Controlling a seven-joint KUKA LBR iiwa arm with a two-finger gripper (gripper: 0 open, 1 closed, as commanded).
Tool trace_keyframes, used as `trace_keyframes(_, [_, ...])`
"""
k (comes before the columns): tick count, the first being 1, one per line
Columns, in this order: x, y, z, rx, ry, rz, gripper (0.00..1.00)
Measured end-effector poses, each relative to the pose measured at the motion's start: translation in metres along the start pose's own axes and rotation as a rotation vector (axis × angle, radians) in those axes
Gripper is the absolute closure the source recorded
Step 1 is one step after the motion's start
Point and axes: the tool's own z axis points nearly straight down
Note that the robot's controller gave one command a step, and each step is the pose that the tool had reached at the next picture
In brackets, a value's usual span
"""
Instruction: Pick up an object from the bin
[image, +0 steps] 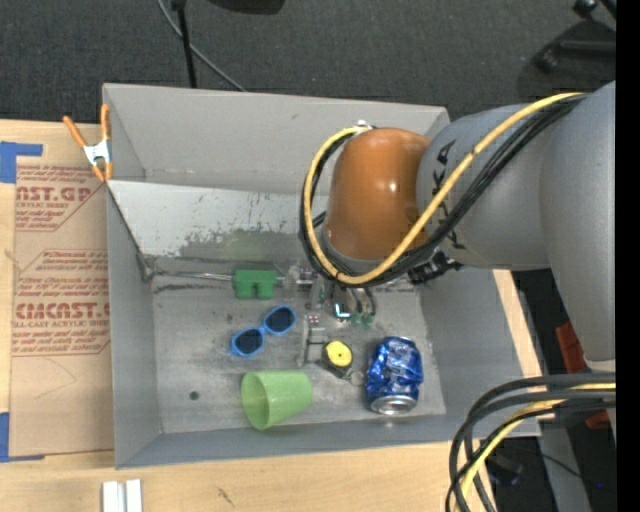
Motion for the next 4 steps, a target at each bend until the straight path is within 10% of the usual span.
trace_keyframes(1, [-0.02, 0.029, 0.083, 0.001, -0.002, -0.231, 0.0])
trace_keyframes(4, [-0.034, 0.032, 0.081, 0.0, -0.008, -0.309, 0.0])
